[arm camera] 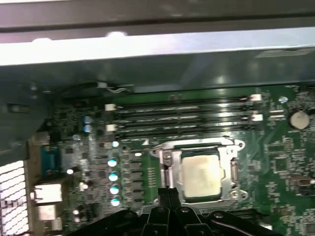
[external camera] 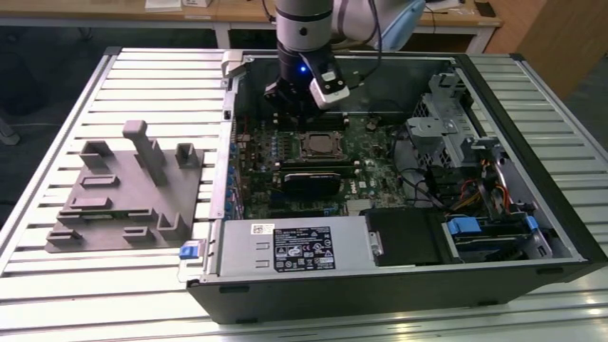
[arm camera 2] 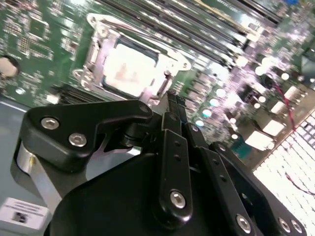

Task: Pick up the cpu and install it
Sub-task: 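Install the first cpu locking lever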

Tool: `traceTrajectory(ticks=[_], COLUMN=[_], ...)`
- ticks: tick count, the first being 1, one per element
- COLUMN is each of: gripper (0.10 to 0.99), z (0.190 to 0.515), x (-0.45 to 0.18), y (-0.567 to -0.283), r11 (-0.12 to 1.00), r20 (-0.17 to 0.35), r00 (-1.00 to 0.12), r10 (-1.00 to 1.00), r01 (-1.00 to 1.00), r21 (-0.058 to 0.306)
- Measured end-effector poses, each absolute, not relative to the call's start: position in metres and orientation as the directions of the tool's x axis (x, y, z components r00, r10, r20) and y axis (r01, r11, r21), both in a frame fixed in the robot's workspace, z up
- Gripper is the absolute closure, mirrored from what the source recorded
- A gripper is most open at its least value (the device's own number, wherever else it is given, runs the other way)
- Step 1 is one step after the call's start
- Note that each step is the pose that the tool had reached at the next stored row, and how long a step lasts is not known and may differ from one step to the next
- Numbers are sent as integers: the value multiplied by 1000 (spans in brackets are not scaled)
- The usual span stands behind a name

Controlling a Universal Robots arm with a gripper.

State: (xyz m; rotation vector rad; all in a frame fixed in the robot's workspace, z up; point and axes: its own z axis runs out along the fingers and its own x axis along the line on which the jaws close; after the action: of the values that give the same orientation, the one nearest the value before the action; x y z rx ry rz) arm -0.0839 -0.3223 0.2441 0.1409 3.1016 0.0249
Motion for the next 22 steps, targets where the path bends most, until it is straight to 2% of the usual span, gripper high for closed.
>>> traceTrajectory(ticks=[7, 18, 22], gripper=[980, 980, 980], z=[244, 244, 244], x=[-103, -108, -108], y=[-322, -323, -323], r11=[995, 982, 980], r20=[-35, -22, -21], r00=[-995, -995, -995], r10=[91, 95, 96], r01=[90, 90, 90], r21=[29, 164, 176])
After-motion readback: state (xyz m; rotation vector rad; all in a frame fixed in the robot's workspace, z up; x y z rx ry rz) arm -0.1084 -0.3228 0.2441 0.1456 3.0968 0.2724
